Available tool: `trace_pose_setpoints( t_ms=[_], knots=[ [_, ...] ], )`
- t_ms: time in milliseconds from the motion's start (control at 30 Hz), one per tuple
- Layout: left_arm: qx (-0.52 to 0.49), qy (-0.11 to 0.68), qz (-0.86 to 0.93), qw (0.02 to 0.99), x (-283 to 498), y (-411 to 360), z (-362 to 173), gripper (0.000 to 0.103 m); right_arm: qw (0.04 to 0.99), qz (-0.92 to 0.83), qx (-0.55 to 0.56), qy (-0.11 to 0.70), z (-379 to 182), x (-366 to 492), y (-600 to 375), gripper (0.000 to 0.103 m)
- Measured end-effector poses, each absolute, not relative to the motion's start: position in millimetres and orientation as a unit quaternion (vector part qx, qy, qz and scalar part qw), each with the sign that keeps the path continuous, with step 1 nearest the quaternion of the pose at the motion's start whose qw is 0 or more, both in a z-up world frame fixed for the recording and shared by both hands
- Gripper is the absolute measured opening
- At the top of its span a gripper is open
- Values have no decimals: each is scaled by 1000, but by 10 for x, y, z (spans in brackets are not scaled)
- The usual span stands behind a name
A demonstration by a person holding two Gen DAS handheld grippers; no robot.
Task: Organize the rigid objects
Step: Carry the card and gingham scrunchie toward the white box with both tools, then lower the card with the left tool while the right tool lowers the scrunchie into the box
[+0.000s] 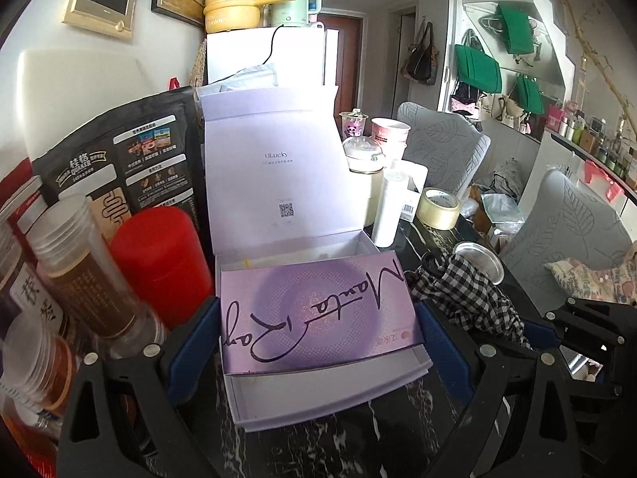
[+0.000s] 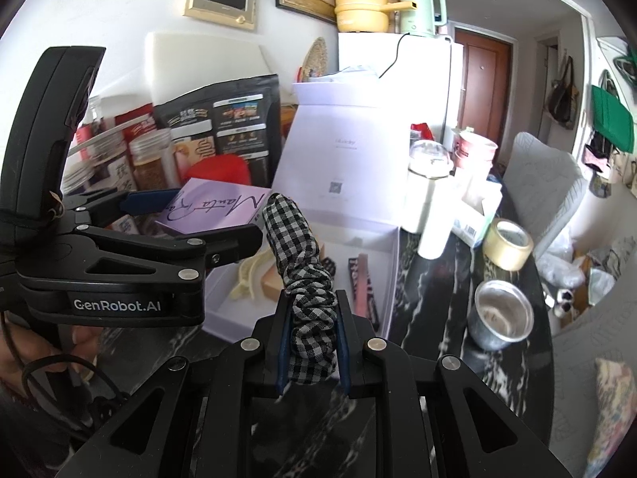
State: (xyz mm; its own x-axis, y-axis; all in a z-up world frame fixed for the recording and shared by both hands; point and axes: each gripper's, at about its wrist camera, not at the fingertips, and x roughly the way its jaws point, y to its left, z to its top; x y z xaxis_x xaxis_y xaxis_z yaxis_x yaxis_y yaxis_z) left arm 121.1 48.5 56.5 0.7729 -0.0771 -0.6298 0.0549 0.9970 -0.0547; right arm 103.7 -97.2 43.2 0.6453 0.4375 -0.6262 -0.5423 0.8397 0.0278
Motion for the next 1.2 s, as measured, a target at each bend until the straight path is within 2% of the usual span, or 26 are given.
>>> trace_pose_setpoints(
  t_ms=[633,1200],
  knots=[
    [-13,330,-12,944,2141,537,554,97,904,262,-72,329,397,1891,-891,19],
    [-2,360,12,933,2634,635,120,97,892,257,-73,365,81,2452,-710,19]
  ],
)
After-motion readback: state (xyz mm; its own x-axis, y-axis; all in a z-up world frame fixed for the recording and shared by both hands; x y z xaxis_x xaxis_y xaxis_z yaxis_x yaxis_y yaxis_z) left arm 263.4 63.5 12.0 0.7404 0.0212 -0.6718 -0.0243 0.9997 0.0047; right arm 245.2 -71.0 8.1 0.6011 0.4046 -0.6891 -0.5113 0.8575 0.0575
